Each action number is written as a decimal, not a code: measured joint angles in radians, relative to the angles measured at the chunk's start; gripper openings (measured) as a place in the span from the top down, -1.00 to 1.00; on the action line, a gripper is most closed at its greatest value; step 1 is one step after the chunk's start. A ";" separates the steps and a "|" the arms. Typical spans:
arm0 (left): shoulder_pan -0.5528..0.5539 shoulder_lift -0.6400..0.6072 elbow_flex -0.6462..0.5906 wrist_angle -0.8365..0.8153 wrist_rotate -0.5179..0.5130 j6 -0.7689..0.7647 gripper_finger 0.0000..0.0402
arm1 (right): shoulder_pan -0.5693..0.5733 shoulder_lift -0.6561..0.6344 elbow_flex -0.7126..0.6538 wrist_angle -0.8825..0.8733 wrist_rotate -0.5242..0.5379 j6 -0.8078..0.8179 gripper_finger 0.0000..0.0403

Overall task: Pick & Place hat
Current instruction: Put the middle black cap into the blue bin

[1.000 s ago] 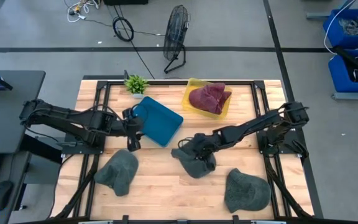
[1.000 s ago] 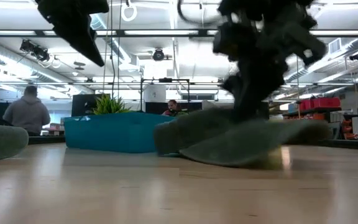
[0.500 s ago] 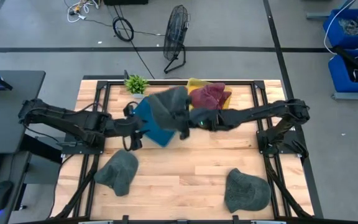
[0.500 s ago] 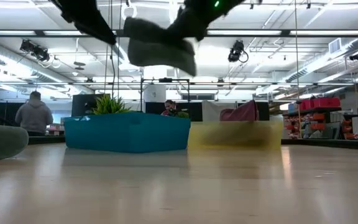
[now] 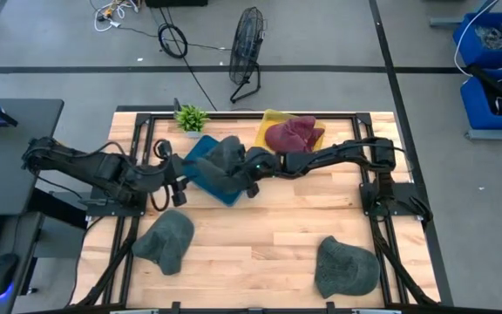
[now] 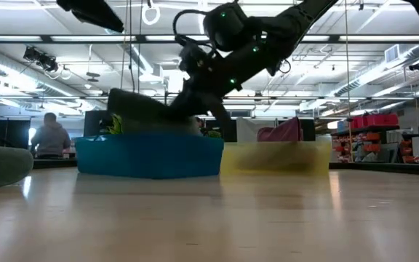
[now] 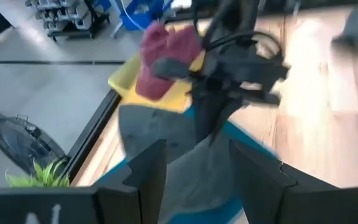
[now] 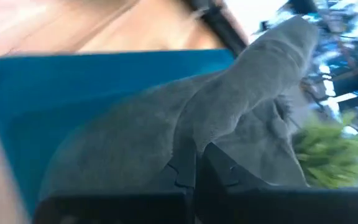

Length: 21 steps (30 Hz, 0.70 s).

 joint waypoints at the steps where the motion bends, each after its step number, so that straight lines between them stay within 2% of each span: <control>1: 0.000 0.000 0.000 -0.013 0.000 -0.001 0.12 | 0.001 0.000 0.000 -0.024 0.001 -0.025 0.97; 10: 0.000 0.002 0.000 -0.061 -0.005 -0.053 0.12 | 0.000 0.000 0.002 -0.124 -0.013 -0.061 0.94; 21: 0.002 0.002 0.000 -0.060 -0.006 -0.058 0.12 | 0.004 -0.002 0.001 -0.139 0.008 0.031 0.47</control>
